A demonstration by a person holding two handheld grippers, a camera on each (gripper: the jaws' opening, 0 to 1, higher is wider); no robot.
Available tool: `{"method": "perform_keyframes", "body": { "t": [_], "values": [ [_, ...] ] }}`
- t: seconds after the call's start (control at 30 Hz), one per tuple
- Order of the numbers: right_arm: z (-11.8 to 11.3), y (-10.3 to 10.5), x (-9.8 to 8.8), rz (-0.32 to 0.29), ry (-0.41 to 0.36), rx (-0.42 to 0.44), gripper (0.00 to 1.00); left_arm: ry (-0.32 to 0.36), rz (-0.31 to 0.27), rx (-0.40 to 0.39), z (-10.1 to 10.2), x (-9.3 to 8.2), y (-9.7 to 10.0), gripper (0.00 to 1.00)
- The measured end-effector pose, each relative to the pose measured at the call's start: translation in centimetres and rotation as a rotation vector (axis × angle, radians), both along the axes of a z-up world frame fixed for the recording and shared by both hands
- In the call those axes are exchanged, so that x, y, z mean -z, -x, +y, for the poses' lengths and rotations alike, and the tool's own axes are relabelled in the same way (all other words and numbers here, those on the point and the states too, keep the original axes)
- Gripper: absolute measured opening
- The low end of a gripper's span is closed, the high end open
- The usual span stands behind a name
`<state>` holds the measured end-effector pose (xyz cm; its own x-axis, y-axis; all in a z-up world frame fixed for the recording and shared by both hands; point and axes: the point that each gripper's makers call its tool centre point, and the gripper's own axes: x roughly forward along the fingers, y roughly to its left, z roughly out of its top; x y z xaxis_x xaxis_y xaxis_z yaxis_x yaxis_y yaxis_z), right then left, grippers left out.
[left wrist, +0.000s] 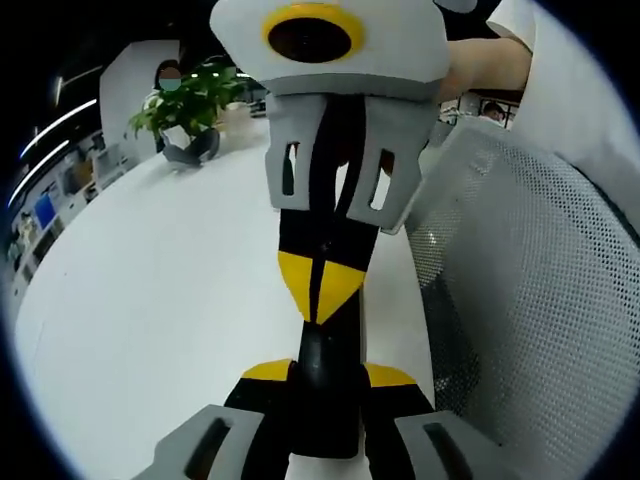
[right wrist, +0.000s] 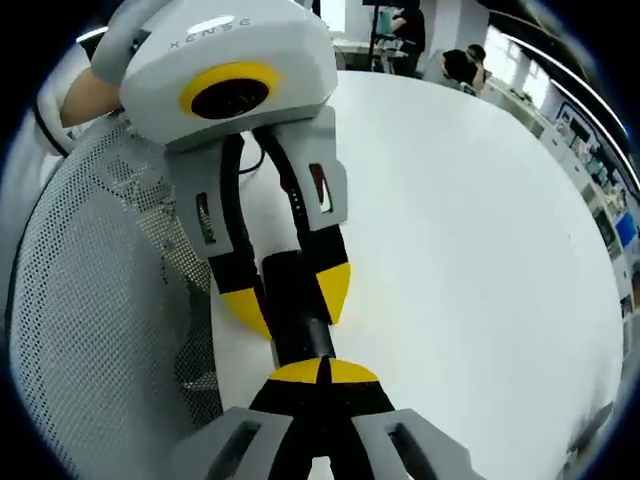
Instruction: Press the specified remote control buttons in sequence, fully releasing each button before pressing the next.
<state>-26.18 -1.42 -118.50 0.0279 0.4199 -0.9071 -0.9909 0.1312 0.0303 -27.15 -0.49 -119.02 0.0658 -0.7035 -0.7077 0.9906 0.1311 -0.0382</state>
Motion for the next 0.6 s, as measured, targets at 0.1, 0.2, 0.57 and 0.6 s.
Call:
{"method": "perform_keyframes", "body": {
  "t": [0.1, 0.2, 0.57, 0.6],
  "values": [
    [0.01, -0.12, 0.02, 0.006, 0.015, -0.001, 0.0, 0.003, 0.0, -0.002, 0.01, 0.01, 0.0, 0.24],
    [0.01, -0.33, 0.11, 0.031, 0.03, 0.026, 0.0, 0.005, -0.003, -0.002, -0.01, 0.05, -0.03, 0.24],
    [0.03, -0.66, 0.39, 0.06, 0.041, 0.077, 0.0, 0.004, -0.008, 0.0, -0.01, 0.06, -0.14, 0.24],
    [0.02, -0.66, 0.36, 0.053, 0.032, 0.082, 0.0, 0.005, -0.008, 0.0, 0.0, 0.05, -0.15, 0.24]
  ]
}}
